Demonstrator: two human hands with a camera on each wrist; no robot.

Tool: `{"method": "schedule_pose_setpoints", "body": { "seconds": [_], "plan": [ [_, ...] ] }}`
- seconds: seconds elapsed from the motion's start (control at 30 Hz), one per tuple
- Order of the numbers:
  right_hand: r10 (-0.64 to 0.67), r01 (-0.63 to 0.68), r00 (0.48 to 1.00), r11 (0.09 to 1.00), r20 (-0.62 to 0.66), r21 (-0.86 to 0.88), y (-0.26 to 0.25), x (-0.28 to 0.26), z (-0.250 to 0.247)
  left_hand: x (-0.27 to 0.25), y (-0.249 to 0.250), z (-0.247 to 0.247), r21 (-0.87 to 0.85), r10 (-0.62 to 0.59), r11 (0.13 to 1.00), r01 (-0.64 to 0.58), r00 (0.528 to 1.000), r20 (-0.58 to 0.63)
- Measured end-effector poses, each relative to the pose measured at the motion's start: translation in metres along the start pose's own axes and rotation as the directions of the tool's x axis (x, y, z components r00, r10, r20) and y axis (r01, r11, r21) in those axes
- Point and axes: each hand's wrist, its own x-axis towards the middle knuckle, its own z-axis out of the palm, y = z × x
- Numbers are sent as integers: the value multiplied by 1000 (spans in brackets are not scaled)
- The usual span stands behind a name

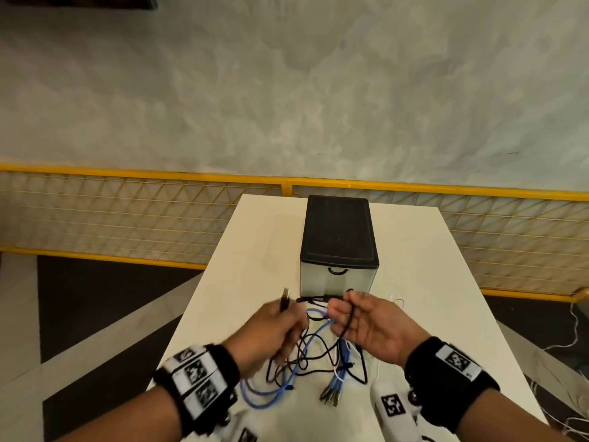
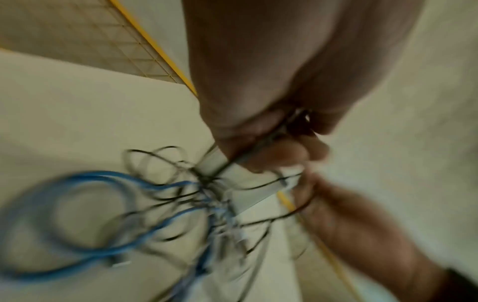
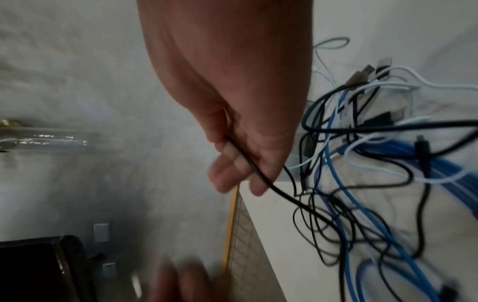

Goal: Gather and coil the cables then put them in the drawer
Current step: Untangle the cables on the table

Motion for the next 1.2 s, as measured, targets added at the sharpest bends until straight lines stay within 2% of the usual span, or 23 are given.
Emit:
{"method": "schedule_pose_setpoints", "body": {
  "seconds": [0.07,0.13,0.2,0.37,0.43,0.47,0.53,0.6,0.7,0.73,0.77,0.83,0.9,0.93,0.97,1.0,1.03,1.07,1.2],
  "plan": [
    [1,0,999,999,33,-38,6,-2,6,22,18,16,81,137,988,-130,987,-80],
    [-21,22,999,999,41,-39,10,-6,12,39,23,34,250,226,946,-206,973,-54],
    [-42,42,998,999,38,-8,11,-8,14,49,20,44,335,244,918,-211,968,-59],
    [-3,2,999,1000,34,23,8,-7,9,56,9,45,286,256,933,-219,962,-98],
    [27,-27,999,999,20,21,8,-5,9,47,8,47,331,255,916,-226,966,-47],
    [43,-44,999,999,8,27,7,-3,9,42,4,48,364,245,900,-238,969,30],
    [56,-56,998,998,-8,32,1,0,4,25,-9,50,463,138,853,-241,959,246],
    [60,-59,998,998,-31,18,-5,3,-3,7,-26,45,547,-6,808,-219,925,379],
    [108,-107,991,994,-75,10,-1,2,-9,-14,-52,27,646,-177,746,-165,885,430],
    [117,-117,989,993,-91,6,3,2,-10,-17,-65,18,686,-260,715,-136,859,441],
    [121,-121,987,993,-101,6,7,2,-10,-21,-73,12,696,-334,715,-67,842,424],
    [104,-103,988,995,-115,16,11,4,-11,-26,-85,2,708,-391,706,-8,830,399],
    [84,-81,990,996,-109,25,11,6,-14,-27,-74,1,677,-315,735,-24,873,373],
    [77,-75,993,997,-89,31,11,6,-14,-24,-63,3,656,-225,752,-61,912,343],
    [75,-73,995,997,-61,33,11,5,-15,-17,-51,5,558,-114,828,-50,960,256],
    [79,-78,996,996,-28,31,12,3,-14,-10,-36,12,420,-24,907,-28,993,117],
    [83,-83,997,996,4,24,13,2,-13,0,-26,19,311,75,948,-69,997,-7],
    [86,-86,995,996,42,12,15,0,-11,11,-19,25,242,133,964,-114,989,-66],
    [60,-53,985,998,160,-45,24,-4,0,36,-2,59,160,198,969,-188,979,-48]
  ]
}}
